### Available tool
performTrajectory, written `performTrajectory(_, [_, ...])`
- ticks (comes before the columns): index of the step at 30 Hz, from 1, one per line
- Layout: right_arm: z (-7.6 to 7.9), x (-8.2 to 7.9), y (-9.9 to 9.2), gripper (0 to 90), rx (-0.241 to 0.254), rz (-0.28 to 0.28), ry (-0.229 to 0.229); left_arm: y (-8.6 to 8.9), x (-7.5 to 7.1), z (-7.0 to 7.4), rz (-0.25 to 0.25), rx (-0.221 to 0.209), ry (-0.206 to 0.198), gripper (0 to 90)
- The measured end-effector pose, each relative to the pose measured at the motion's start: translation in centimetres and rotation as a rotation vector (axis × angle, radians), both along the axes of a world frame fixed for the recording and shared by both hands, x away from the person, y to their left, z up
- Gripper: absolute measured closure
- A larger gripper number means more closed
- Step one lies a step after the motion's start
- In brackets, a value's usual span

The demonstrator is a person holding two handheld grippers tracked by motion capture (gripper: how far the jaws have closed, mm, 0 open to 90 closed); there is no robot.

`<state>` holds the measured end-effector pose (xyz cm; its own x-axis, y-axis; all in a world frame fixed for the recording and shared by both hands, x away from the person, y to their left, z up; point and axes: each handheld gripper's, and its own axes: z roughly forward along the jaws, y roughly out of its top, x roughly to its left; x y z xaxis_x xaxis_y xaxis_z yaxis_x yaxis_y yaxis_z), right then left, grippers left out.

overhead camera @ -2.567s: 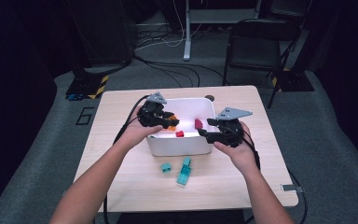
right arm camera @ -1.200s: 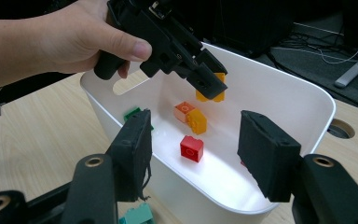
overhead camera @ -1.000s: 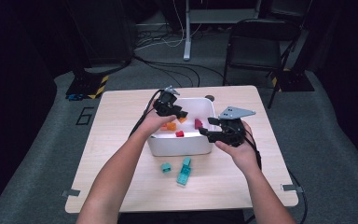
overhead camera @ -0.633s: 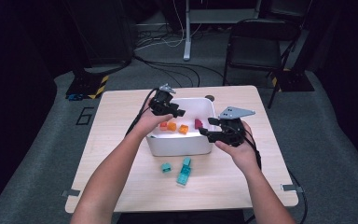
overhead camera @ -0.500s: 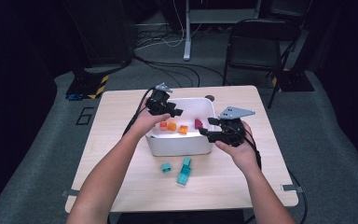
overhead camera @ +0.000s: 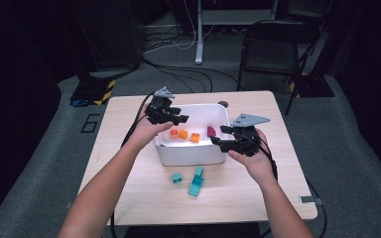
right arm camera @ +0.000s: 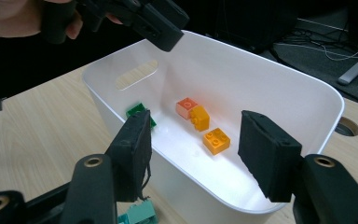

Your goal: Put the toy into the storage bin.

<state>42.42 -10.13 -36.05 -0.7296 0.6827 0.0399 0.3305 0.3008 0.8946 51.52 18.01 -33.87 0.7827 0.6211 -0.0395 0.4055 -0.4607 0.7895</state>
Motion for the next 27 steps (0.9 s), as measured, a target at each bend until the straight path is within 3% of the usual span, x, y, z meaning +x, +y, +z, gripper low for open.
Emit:
performTrajectory(14, [0.2,-0.2,0.1,43.3,0.0,-0.004,-0.012,0.5,-4.6,1.5,-0.076,0.003,-0.039,51.0])
performTrajectory(27, [0.1,-0.1,0.2,42.6,-0.001,0.003,-0.002,0.8,-8.1,0.7,-0.133,0.001,-0.044,51.0])
